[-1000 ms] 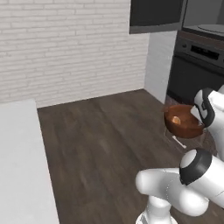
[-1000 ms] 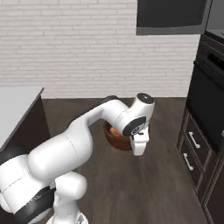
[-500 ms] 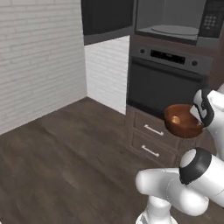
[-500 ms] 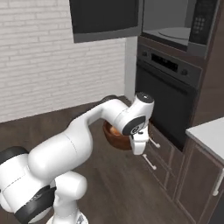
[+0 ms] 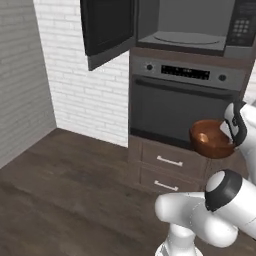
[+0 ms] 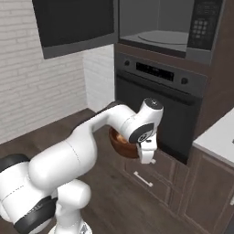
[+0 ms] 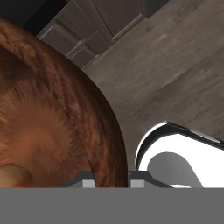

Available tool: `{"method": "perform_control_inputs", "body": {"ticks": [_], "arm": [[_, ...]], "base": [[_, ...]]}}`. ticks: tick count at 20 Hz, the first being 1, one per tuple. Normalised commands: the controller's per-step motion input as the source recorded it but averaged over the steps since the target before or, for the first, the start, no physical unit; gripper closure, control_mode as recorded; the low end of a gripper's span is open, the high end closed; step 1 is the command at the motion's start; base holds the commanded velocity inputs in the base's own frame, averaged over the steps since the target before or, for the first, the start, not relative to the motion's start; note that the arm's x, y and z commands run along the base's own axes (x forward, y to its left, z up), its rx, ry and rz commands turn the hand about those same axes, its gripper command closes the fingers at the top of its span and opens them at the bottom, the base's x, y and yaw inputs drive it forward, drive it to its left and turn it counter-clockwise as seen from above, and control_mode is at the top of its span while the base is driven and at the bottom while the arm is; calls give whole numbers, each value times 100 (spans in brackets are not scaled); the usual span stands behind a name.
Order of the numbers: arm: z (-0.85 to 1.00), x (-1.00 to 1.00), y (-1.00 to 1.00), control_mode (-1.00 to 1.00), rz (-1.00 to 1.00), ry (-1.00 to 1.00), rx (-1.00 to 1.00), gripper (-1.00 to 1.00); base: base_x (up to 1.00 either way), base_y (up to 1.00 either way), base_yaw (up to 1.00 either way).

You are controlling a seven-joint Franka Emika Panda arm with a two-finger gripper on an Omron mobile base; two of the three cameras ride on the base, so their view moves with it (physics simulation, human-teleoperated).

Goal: Pick the onion from the sink and place it in the bowl. Then pick the bowl and place it in the microwave. Then close the microwave door and press the start button.

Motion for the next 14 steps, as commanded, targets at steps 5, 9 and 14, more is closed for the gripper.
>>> {"method": "perform_control_inputs", "body": {"ticks": [5,9,14], "arm": [[0,0,0,100,0,0,0,100],[0,0,0,100,0,0,0,100],[0,0,0,100,0,0,0,100]], "base": [[95,16,-40],[87,37,-39],[48,57,-33]]}}
